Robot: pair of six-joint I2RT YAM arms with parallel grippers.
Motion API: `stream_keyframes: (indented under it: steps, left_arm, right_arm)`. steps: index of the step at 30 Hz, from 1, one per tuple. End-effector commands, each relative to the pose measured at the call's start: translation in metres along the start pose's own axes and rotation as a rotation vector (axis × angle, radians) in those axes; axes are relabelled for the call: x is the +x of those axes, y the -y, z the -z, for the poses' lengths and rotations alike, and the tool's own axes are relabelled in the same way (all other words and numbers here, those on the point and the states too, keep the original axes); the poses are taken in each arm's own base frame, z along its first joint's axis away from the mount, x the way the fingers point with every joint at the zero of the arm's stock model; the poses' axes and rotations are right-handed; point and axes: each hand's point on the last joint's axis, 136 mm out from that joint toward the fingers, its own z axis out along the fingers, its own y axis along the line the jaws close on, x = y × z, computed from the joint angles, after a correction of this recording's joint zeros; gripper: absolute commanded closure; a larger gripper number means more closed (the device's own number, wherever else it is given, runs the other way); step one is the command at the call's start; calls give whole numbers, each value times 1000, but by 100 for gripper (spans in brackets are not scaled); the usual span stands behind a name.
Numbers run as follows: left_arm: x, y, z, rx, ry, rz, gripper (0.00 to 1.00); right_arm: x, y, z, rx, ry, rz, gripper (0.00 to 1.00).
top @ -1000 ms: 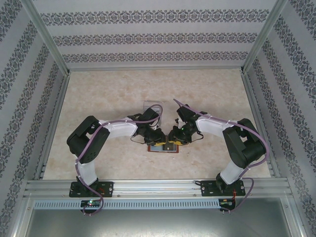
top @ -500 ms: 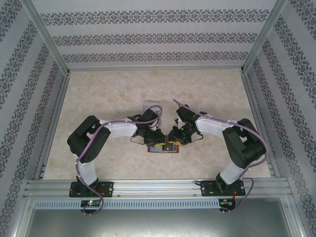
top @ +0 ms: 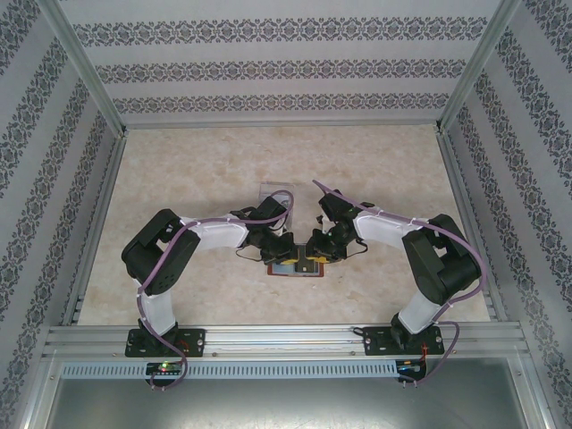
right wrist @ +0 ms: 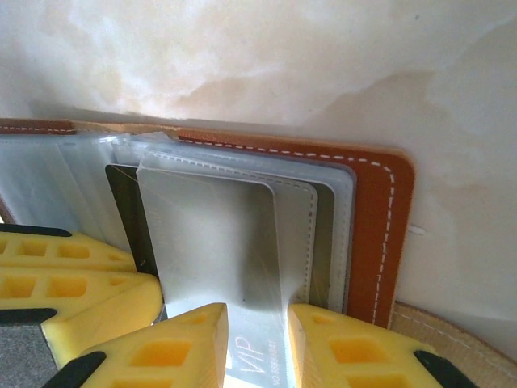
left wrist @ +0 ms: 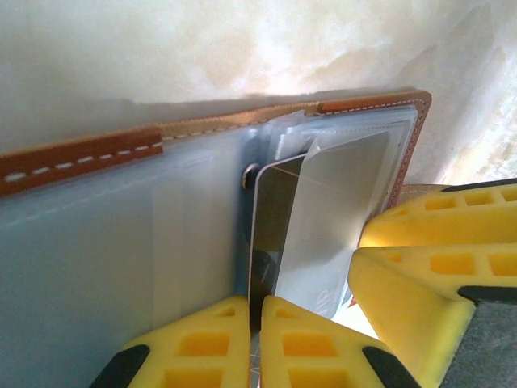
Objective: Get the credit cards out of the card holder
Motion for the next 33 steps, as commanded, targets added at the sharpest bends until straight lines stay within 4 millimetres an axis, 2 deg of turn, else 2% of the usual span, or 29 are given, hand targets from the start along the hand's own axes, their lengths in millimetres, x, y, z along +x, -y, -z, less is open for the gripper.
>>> stream_keyframes:
  steps: [1,10,16,23,33]
  left_arm:
    - [0,-8,8,-48,10,-14,91]
    - [4,-11,17,-70,20,-23,92]
    - [4,-14,30,-114,55,-33,92]
    - [3,-33,44,-242,86,-48,93]
    - [4,-39,51,-281,106,-33,93]
  right_arm:
    - [8,21,-5,105,-25,-2,72]
    - [7,22,-4,120,-25,3,72]
    - [6,21,-4,118,-28,8,72]
    - [5,18,-3,114,-31,14,72]
    - [6,19,-4,113,-34,14,72]
